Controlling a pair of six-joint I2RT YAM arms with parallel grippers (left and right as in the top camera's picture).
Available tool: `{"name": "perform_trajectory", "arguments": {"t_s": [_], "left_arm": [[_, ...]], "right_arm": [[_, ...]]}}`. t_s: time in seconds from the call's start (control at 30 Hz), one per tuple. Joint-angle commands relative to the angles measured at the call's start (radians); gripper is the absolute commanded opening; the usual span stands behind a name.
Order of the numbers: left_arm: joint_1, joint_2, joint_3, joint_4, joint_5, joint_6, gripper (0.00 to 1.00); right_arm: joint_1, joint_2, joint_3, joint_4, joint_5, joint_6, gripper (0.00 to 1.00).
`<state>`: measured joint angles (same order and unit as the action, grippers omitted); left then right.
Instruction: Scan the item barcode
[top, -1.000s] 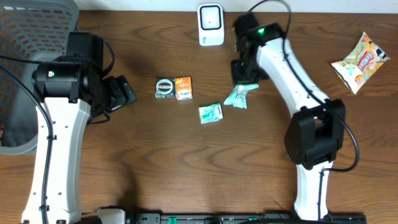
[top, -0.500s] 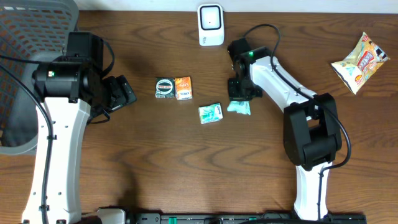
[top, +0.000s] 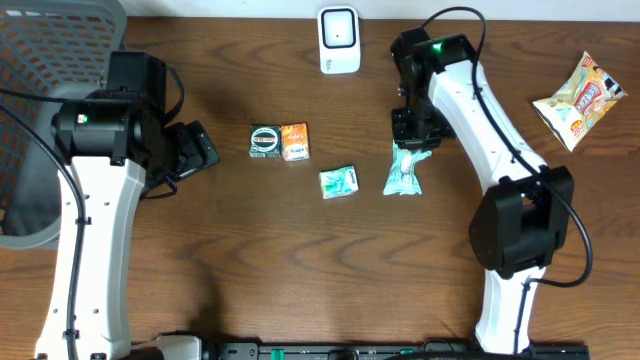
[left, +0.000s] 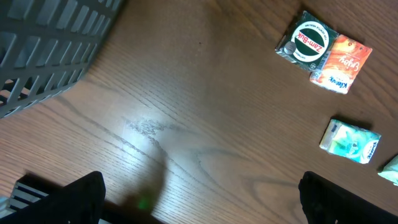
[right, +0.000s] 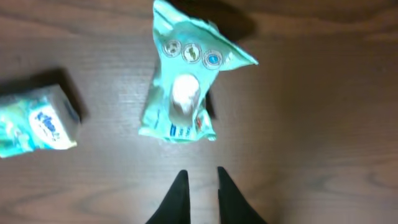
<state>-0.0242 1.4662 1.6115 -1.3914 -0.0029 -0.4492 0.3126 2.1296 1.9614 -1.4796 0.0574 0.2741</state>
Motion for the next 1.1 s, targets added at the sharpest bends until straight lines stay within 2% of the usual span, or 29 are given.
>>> {"name": "perform_trajectory", "arguments": {"t_s": [0.0,0.13,0.33,0.4,0.6,0.77,0.9,1.07], "left_arm": [[0.001,0.006,0.001,-0.006,-0.006,-0.009,0.98],[0.001,0.006,0.001,-0.006,-0.006,-0.009,0.98],[0.0,0.006,0.001,-0.006,-0.006,-0.009,0.98],[0.0,0.006,0.001,-0.006,-0.006,-0.009,0.98],[0.0,0.006,0.001,-0.006,-0.006,-0.009,0.98],[0.001,0.006,0.001,-0.006,-0.006,-0.009,0.98],[0.001,0.006,0.001,-0.006,-0.006,-0.009,0.97],[0.001,0.006,0.001,-0.006,-0.006,-0.009,0.98]], "right_arm": [[0.003,-0.003,-0.055,0.003,0.011,-0.015,0.08],[0.003,-0.003,-0.165,0.06,0.01,0.032,0.08],[0.003,-0.003,-0.419,0.384,-0.078,0.04,0.05],[0.002,-0.003,-0.439,0.384,-0.055,0.057,0.01],[-0.019,-0.018,-0.266,0.206,0.06,0.026,0.04],[-0.03,-0.018,-0.063,0.063,0.064,-0.048,0.19],[-0.025,-0.018,-0.032,0.081,0.047,-0.047,0.13],[-0.021,-0.012,-0.098,0.157,0.033,-0.043,0.13]]}}
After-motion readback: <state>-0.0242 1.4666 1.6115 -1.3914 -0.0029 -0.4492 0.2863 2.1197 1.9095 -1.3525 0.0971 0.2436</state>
